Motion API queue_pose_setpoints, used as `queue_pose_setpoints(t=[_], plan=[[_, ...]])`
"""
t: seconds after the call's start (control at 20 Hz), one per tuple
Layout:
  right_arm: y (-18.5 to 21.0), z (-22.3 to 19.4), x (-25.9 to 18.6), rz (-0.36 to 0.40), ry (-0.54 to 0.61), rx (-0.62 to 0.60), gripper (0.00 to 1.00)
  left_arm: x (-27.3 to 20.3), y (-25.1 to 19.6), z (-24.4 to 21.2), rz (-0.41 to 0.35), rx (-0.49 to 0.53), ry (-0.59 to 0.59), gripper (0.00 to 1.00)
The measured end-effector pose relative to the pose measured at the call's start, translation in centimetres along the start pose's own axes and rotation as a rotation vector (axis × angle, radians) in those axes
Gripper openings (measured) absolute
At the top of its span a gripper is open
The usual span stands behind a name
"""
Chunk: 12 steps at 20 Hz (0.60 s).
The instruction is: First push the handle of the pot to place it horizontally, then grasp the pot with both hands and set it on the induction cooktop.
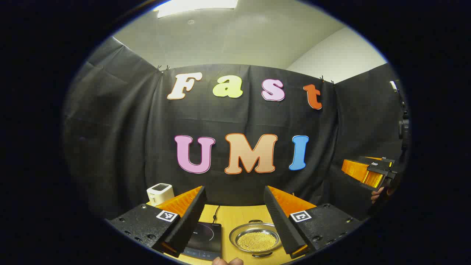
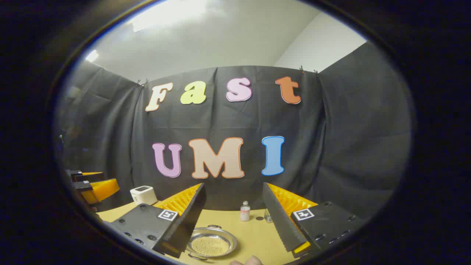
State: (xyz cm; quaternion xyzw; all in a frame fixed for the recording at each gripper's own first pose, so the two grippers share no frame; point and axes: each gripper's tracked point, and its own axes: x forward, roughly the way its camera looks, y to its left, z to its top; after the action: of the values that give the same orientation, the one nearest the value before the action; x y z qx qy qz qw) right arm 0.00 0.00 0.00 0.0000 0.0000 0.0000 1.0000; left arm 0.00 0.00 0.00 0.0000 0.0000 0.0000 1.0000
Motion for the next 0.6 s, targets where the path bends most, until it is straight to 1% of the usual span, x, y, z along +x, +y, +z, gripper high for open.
queue_pose_setpoints(t=[0.05,0.1,0.2,0.25,0.3,0.4,0.45,0.6], plan=[[-0.11,-0.15,0.2,-0.001,0.001,-0.001,0.96,0.06,-0.12,-0.34,0.001,0.004,0.01,0.92],[-0.22,-0.28,0.27,-0.001,0.006,-0.001,0.96,0.15,-0.17,-0.42,0.003,0.004,0.016,0.95],[-0.07,-0.55,0.45,0.006,0.015,-0.003,0.97,0.01,0.03,-0.58,0.013,0.006,0.025,0.96],[-0.08,-0.65,0.51,0.009,0.016,-0.003,0.97,-0.06,0.13,-0.53,0.02,0.009,0.024,0.92],[-0.07,-0.57,0.56,0.01,0.014,-0.002,0.97,-0.06,0.27,-0.53,0.026,0.013,0.024,0.95],[0.16,-0.74,0.67,0.019,0.018,0.005,0.97,-0.07,0.44,-0.73,0.03,0.019,0.029,0.95],[0.1,-0.77,0.77,0.019,0.018,0.005,0.97,-0.03,0.47,-0.67,0.033,0.02,0.03,0.92],[-0.06,-0.62,1.08,0.021,0.019,0.008,0.96,0.15,0.61,-0.51,0.041,0.018,0.027,0.92]])
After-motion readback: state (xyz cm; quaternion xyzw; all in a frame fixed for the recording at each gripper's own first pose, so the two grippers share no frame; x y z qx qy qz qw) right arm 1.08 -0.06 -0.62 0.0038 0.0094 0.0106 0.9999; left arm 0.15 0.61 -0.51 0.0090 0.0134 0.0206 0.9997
